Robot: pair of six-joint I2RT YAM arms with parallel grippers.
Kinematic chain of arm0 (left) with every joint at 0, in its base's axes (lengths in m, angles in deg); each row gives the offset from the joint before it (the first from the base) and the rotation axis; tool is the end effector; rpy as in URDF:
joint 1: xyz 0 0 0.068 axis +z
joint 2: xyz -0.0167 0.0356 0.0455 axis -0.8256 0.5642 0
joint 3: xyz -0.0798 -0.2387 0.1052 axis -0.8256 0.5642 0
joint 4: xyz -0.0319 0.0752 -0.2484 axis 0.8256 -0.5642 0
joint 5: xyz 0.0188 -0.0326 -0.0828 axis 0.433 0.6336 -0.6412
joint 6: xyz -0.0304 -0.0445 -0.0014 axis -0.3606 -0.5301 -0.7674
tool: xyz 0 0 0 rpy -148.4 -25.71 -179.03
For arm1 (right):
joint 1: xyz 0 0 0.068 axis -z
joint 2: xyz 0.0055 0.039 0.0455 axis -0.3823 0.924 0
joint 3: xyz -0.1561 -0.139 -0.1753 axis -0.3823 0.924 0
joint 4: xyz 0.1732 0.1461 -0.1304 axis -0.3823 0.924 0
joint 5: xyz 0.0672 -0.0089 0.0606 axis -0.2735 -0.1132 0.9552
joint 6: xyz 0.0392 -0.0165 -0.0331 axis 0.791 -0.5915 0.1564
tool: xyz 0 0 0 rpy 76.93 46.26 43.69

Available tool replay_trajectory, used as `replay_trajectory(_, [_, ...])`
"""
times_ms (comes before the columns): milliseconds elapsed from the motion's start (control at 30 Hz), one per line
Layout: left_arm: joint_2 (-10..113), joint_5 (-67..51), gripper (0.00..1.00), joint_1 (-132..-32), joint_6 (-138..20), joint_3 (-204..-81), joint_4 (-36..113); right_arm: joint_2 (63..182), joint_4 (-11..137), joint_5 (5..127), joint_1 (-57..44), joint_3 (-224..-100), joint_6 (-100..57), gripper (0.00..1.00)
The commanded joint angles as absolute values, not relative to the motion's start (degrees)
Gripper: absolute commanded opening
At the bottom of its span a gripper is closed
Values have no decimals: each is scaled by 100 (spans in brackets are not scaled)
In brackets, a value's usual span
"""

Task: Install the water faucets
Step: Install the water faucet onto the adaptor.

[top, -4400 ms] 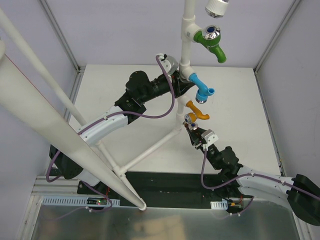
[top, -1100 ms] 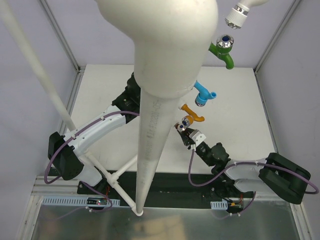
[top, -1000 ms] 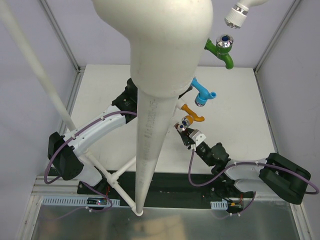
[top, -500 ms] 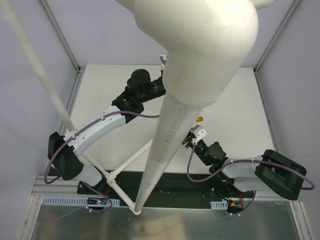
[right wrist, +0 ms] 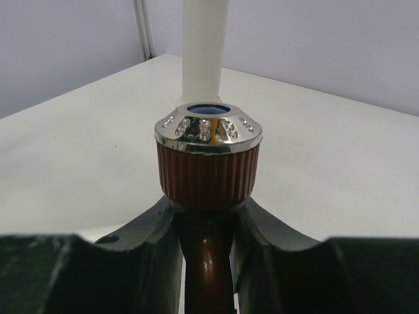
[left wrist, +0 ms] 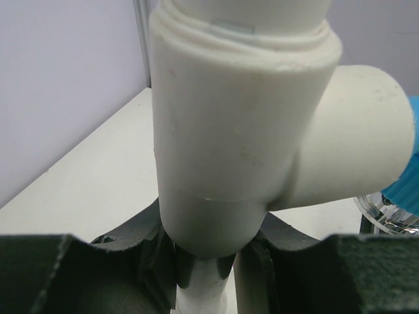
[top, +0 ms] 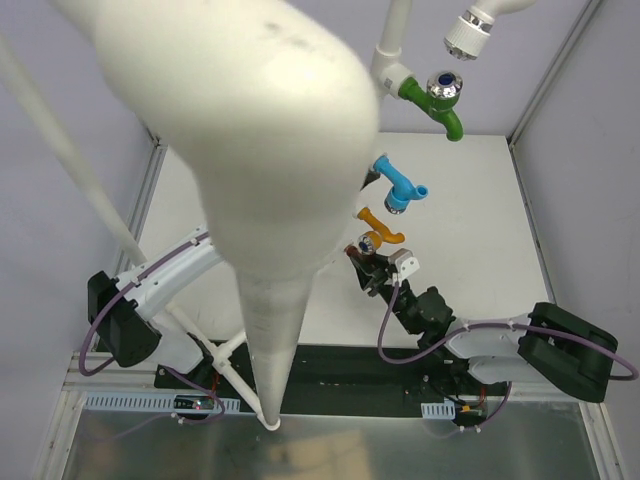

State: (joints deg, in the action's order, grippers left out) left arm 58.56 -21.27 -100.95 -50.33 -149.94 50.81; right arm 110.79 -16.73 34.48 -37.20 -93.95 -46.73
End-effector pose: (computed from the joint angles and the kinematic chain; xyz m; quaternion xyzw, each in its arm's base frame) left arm 0.2267 -0.2476 0.4480 0.3569 0.5228 -0.4192 0.6508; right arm 0.1117 0.1628 0.2043 -0.2387 0.5552 0.1632 0.7798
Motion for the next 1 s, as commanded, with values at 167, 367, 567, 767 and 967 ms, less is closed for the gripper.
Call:
replay_trajectory(167, [4692,-2524,0,-10347,-6446,-15389,6738,10674,-2147,3111,-3808,-9608,-5215,0])
replay_trajectory(367, [4534,-2392,0,-10338,-6385,-15389,6659,9875,-1217,3287,-3966,-9793,-5865,0])
replay_trajectory(567, [4454,-2321,0,-10338,-6323,-15380,6597,9057,32,3419,-4001,-10048,-6261,0])
replay_trajectory(767, [4489,-2383,0,-10338,-6367,-15398,6501,8784,428,3384,-4010,-10066,-6490,0])
replay_trajectory(967, [4481,-2453,0,-10338,-6376,-15345,6404,8897,569,3428,-4010,-10136,-6727,0])
